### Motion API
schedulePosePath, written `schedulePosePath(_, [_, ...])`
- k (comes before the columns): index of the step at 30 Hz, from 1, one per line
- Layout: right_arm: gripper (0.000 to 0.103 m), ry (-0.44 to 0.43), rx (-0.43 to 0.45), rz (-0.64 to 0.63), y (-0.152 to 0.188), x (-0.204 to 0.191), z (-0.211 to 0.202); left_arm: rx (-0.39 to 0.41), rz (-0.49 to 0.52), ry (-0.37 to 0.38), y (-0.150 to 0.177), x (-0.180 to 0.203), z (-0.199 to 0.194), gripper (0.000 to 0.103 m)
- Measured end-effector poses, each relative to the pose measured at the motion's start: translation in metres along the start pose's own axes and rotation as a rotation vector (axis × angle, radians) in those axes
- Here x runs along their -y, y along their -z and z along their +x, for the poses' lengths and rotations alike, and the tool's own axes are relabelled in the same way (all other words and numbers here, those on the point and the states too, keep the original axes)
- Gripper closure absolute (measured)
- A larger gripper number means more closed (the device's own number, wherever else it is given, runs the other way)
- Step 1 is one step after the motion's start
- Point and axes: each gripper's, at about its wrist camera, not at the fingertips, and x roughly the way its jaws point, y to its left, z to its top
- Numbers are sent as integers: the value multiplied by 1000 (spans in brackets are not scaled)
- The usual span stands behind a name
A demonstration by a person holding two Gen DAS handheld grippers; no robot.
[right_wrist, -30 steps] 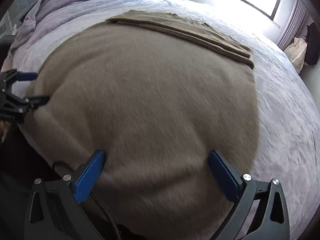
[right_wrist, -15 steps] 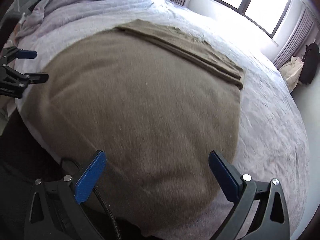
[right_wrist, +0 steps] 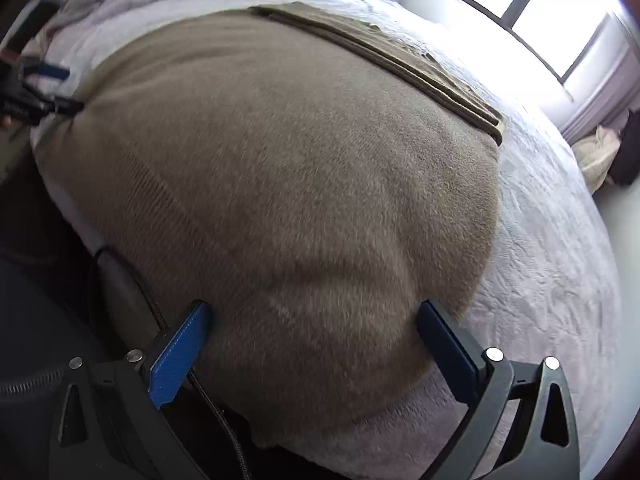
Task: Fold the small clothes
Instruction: 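Move both tools down to the ribbed hem of the brown sweater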
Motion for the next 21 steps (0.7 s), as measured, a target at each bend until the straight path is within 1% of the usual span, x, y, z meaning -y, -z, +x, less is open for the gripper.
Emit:
schedulePosePath(2, [1,15,-13,-22,1,-3,-8,25,6,5,-4,-2,-8,0])
schedulePosePath(4, [1,-23,-7,-21,-6,-6,-17,61,-4,29,-13,-4,-14,0])
schedulePosePath(6, [1,-50,34,-20,-23,-7,-26,80,-24,34,-24,3,-16,0])
schedulePosePath(9, [1,-41,69,-40,-45,-15,-25,76,-40,42,-40,19,-7,0])
schedulePosePath(12, [1,-19,52,-46,-57,-17,-7,36,-21,3,-47,29,11,0])
schedulePosePath(13, [1,-18,30,-40,-56,-17,2,37,-8,-7,-46,29,15,0])
schedulePosePath(15, [1,-53,3,-18,-51,-12,12,50,-5,-1,-41,28,12,0])
schedulePosePath(16, [1,-88,3,9,-45,-4,14,48,-3,2,-39,25,12,0])
schedulePosePath(17, [1,-104,9,23,-44,3,15,44,-6,7,-37,23,13,0])
schedulePosePath(21, [1,-100,10,29,-30,14,12,31,-33,36,-30,17,15,0])
